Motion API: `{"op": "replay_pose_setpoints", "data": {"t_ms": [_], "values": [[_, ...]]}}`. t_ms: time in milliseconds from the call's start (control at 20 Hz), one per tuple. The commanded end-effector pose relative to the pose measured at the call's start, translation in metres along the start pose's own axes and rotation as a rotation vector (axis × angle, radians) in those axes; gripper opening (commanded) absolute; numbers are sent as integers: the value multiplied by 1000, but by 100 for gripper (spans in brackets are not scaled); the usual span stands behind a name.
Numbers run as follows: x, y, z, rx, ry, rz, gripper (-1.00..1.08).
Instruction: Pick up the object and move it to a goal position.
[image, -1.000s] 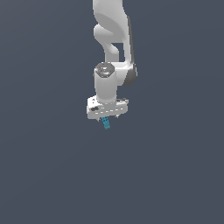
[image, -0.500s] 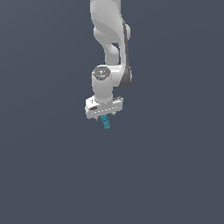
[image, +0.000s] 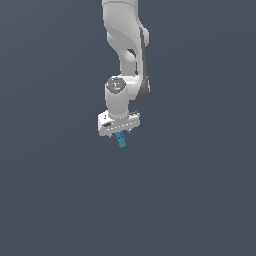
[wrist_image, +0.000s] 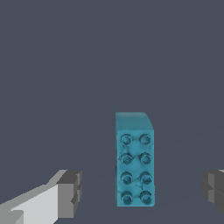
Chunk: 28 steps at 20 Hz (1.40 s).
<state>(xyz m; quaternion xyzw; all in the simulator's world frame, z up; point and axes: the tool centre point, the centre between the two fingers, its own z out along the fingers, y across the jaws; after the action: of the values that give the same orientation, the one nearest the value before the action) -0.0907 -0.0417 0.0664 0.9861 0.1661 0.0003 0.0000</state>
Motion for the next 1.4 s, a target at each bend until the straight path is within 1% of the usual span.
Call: {"op": "replay_pose_setpoints", "data": {"t_ms": [0, 300, 600, 650, 1350], "values": [[-1, 0, 8, 0, -1, -1, 100], [-2, -1, 35, 0, -1, -3, 100], [-1, 0, 44, 0, -1, -4, 100], [-1, 0, 44, 0, -1, -4, -100], [2, -3, 41, 0, -1, -4, -100]]}}
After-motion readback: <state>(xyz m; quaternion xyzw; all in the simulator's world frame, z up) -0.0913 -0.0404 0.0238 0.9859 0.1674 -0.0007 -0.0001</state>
